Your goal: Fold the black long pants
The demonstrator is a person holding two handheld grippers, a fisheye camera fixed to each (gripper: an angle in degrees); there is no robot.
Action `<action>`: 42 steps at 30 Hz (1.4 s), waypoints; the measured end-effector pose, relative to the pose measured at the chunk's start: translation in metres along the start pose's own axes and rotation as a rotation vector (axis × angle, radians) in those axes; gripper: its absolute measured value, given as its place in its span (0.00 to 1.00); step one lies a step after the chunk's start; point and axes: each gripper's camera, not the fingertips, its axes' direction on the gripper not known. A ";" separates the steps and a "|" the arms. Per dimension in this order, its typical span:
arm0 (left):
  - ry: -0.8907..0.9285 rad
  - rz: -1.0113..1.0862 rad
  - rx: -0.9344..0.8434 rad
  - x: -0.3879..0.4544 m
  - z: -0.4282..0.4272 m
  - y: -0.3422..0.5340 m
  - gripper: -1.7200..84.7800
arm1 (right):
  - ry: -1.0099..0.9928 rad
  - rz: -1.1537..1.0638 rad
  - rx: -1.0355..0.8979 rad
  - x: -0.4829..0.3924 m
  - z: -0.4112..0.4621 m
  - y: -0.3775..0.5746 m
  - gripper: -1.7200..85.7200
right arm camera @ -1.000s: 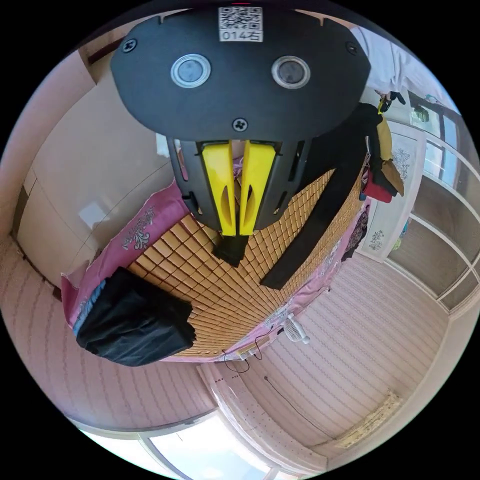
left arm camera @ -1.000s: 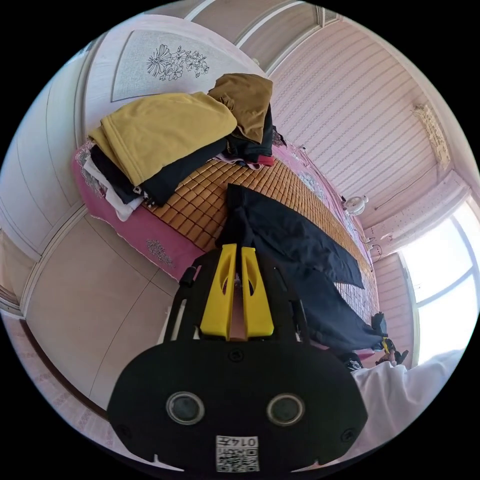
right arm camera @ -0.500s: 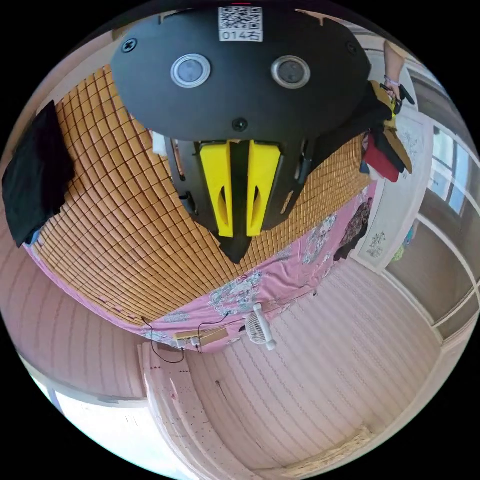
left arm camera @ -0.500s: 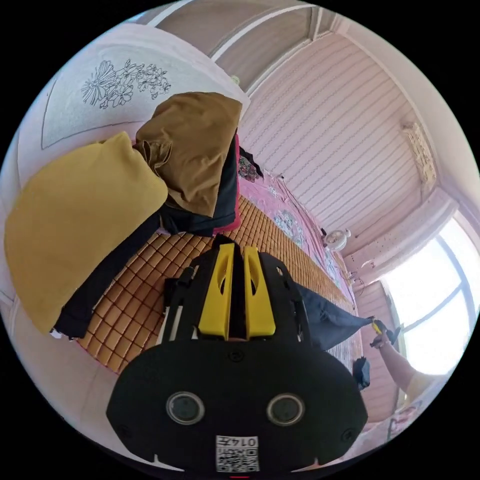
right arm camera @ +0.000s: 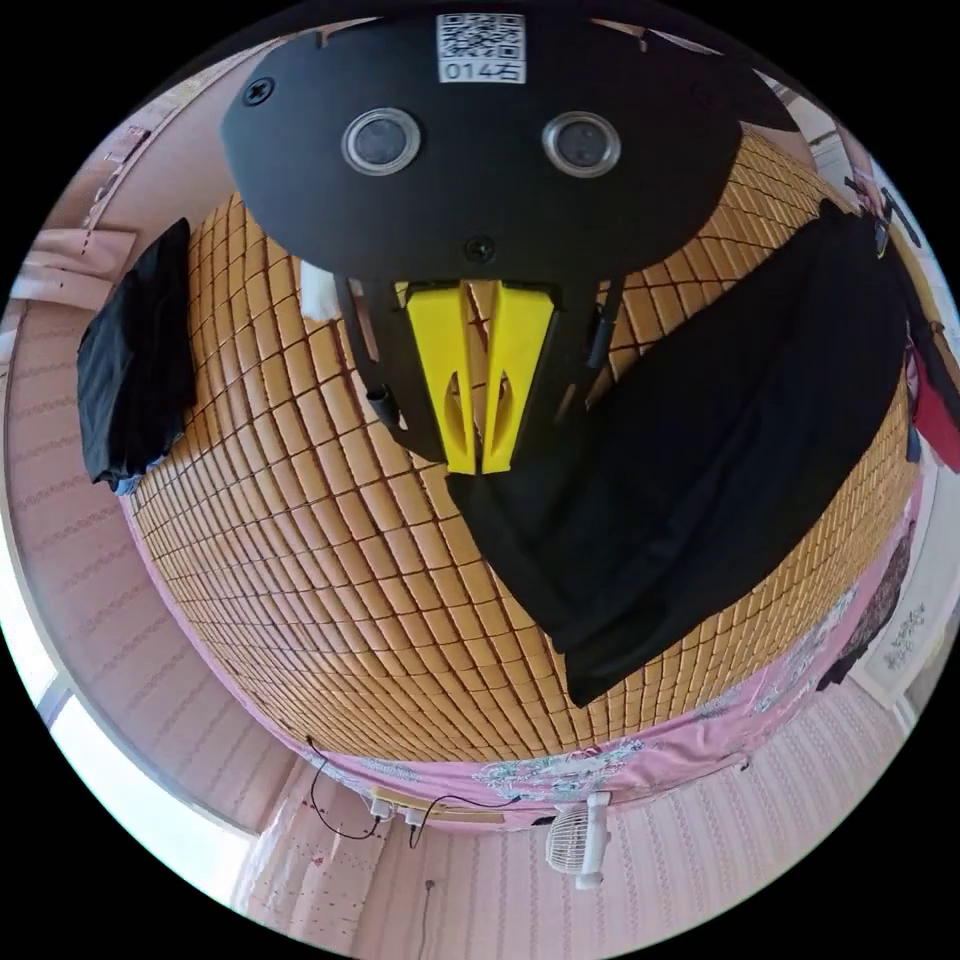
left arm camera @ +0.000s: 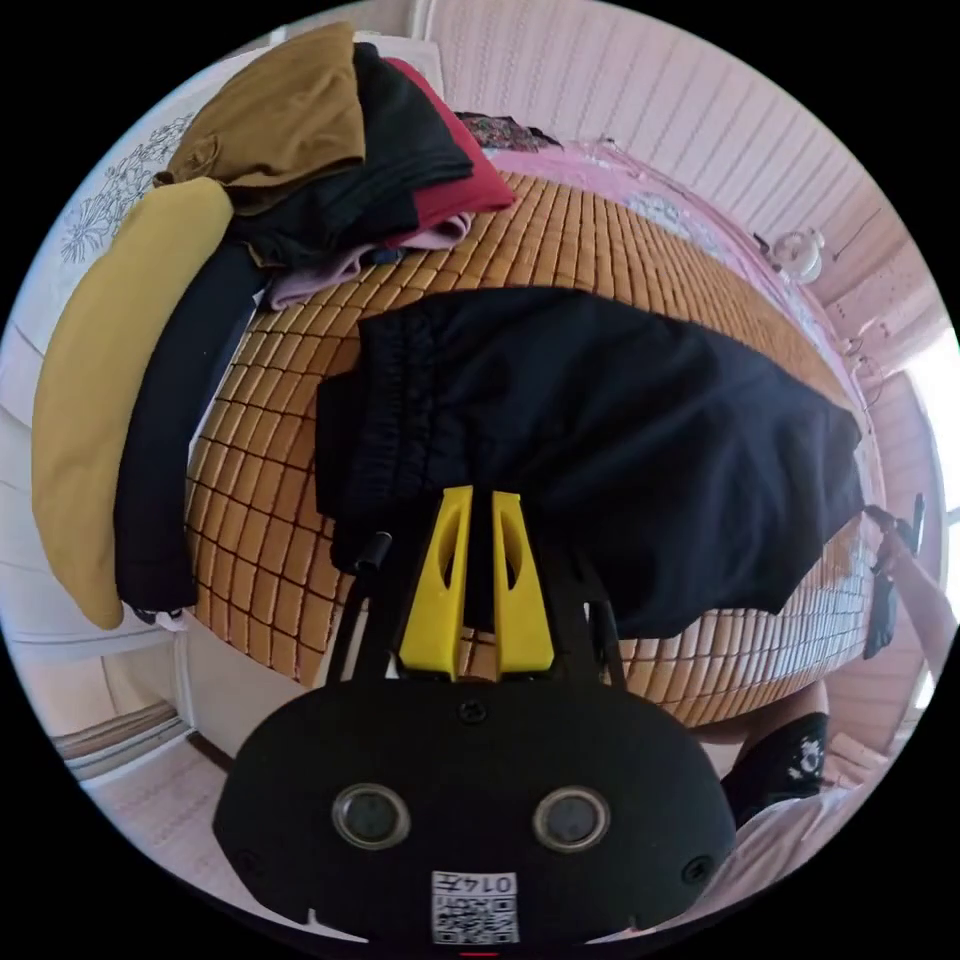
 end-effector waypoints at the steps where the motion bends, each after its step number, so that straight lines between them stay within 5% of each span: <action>1: -0.035 0.056 0.015 0.008 -0.001 0.003 0.04 | -0.002 -0.049 -0.014 -0.002 -0.002 0.003 0.02; 9: -0.185 0.118 -0.088 0.013 -0.015 0.011 0.01 | -0.152 -0.057 0.014 0.059 -0.054 0.104 0.02; 16: 0.050 -0.003 0.107 0.000 -0.070 0.061 0.01 | -0.227 0.155 0.088 0.142 -0.107 0.252 0.05; 22: 0.190 0.213 0.254 0.047 -0.116 0.114 0.05 | -0.241 0.178 0.121 0.175 -0.131 0.317 0.11; 32: 0.442 0.586 0.288 0.163 -0.129 0.176 0.09 | -0.414 0.088 0.140 0.177 -0.142 0.342 0.11; 42: 0.494 0.795 0.234 0.280 -0.116 0.182 0.11 | -0.486 0.070 0.168 0.211 -0.144 0.312 0.11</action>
